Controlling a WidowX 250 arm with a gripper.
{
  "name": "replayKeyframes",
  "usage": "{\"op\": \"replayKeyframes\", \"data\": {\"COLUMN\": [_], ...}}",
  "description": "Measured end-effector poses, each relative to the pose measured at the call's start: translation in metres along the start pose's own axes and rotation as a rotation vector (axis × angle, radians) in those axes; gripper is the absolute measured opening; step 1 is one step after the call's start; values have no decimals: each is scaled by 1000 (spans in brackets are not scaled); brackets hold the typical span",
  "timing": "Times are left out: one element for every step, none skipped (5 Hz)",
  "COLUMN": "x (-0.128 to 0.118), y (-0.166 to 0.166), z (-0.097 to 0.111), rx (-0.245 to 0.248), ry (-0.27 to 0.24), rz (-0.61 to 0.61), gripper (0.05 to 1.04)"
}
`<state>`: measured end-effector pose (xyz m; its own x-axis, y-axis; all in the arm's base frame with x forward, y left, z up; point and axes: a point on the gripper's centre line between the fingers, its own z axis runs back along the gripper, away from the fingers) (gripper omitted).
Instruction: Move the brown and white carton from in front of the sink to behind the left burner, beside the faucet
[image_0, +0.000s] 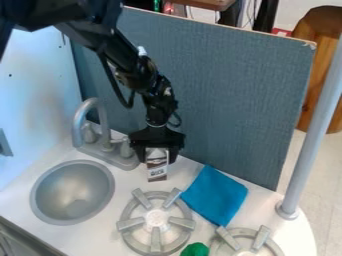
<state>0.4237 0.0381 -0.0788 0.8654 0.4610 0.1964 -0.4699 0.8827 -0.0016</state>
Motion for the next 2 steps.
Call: {"op": "replayKeyframes", "data": {"x": [3,-5], "y": [-7,-4], "z": [46,91], "rx": [-81,-144], "ry": [-37,-53], "rz": [24,29], "gripper": [1004,1003]}}
